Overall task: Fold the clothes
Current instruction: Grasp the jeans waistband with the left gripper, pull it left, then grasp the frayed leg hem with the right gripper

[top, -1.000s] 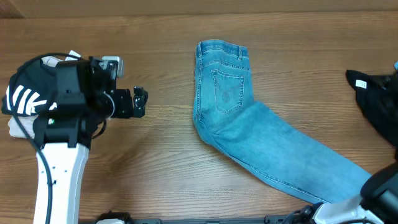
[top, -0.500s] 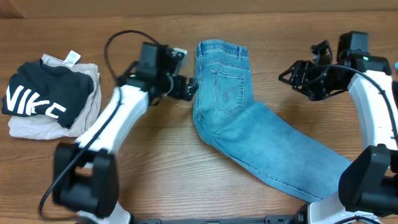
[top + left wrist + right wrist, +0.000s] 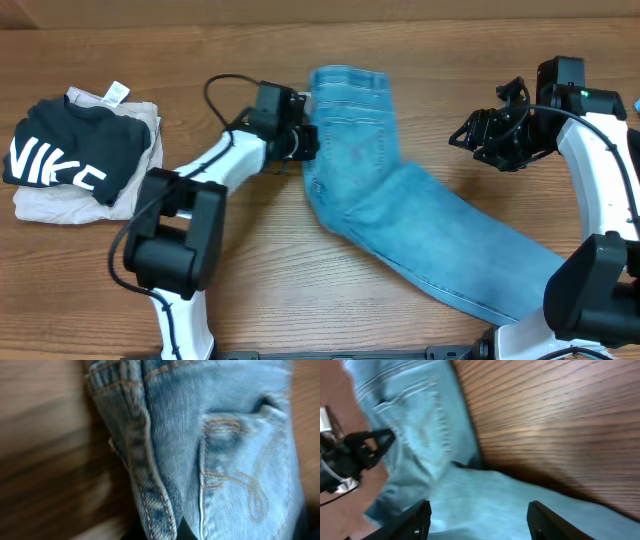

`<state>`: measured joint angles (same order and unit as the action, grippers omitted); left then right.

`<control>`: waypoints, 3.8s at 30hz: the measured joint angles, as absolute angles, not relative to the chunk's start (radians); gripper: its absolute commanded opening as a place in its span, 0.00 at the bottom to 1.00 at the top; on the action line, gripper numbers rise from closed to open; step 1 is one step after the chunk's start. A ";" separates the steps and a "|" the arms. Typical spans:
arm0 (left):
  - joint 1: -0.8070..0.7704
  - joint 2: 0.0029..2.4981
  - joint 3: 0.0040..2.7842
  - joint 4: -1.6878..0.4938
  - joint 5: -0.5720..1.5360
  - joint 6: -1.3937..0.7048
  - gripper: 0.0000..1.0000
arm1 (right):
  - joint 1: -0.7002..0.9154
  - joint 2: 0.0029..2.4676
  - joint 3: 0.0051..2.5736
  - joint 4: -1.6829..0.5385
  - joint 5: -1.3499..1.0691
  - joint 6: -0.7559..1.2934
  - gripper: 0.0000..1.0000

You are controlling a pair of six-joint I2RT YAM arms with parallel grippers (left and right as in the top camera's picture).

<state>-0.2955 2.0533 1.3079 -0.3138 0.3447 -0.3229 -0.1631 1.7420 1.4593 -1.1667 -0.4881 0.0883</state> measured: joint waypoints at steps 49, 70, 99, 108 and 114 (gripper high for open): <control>0.019 1.782 1.346 -0.746 -0.140 -0.335 0.09 | -0.156 1.751 0.989 -0.955 -0.233 0.355 0.04; 0.019 1.782 1.346 -0.752 -0.143 -0.332 0.17 | -0.156 1.820 1.071 -0.972 -0.125 0.345 0.04; 0.019 1.782 1.349 -0.752 -0.154 -0.284 0.27 | -0.305 1.800 1.042 -1.016 -0.120 0.339 0.04; 0.019 1.782 1.349 -0.748 -0.155 -0.284 0.26 | -0.293 1.555 1.257 -1.204 -0.220 0.296 0.04; 0.019 1.782 1.356 -0.772 -0.155 -0.272 0.24 | -0.292 1.503 1.266 -1.082 -0.404 0.201 0.04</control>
<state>0.0193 1.7821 1.3560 -0.7715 -0.1547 -0.2722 -0.2924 1.5028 1.2663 -1.0821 -0.4042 0.2008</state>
